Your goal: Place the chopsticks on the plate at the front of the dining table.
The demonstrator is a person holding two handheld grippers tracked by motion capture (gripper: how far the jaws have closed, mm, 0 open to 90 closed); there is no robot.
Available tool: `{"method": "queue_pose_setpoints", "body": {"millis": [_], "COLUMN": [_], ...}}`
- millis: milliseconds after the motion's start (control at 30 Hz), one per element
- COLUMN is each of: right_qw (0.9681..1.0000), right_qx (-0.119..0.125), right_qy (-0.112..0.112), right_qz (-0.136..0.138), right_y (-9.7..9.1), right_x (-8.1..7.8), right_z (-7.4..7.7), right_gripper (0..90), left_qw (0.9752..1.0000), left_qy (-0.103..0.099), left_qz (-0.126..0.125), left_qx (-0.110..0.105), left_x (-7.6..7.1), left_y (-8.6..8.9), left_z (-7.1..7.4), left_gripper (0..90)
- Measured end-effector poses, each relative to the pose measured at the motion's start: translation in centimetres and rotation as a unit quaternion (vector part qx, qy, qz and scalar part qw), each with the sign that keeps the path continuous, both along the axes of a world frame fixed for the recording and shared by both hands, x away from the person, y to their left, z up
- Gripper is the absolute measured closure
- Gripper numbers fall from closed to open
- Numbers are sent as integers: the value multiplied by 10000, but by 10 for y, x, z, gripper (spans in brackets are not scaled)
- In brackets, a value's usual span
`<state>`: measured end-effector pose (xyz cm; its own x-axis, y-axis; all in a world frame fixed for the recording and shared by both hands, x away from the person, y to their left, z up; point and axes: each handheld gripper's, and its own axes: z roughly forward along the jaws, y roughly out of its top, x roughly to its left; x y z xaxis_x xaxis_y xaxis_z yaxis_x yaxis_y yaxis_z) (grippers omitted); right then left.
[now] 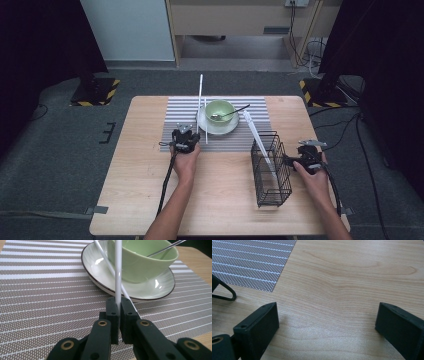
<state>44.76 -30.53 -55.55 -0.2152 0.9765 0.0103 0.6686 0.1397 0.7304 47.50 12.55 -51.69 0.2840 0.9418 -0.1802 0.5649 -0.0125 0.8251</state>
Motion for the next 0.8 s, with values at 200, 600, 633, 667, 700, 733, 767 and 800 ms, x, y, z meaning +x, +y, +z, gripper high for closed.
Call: {"method": "queue_pose_setpoints", "body": {"millis": [200, 600, 633, 667, 700, 733, 767, 800], "right_qw": [10000, 10000, 10000, 10000, 10000, 10000, 10000, 10000], "right_qx": [0, 3, 7, 7, 3, 3, 7, 7], "right_qy": [11, 13, 21, 21, 13, 13, 22, 22], "right_qz": [-43, -43, -47, -47, -42, -42, -48, -48], "right_y": [0, 0, 0, 0, 0, 0, 0, 0], "right_x": [0, 0, 0, 0, 0, 0, 0, 0], "right_z": [0, 0, 0, 0, 0, 0, 0, 0], "right_gripper": [37, 37, 37, 37, 37, 37, 37, 37], "left_qw": [10000, 9999, 9999, 9999, 9998, 9998, 9998, 9998], "left_qy": [63, 105, 121, 121, 121, 121, 120, 126], "left_qz": [43, 86, 90, 90, 96, 96, 105, 115], "left_qx": [-43, -95, -82, -82, -79, -79, -72, -60], "left_x": [2, 3, 3, 3, 2, 2, 2, 2], "left_y": [0, -2, -2, -2, -3, -3, -3, -3], "left_z": [-3, -4, -5, -5, -4, -4, -4, -5], "left_gripper": [861, 861, 862, 861, 861, 862, 861, 861]}}
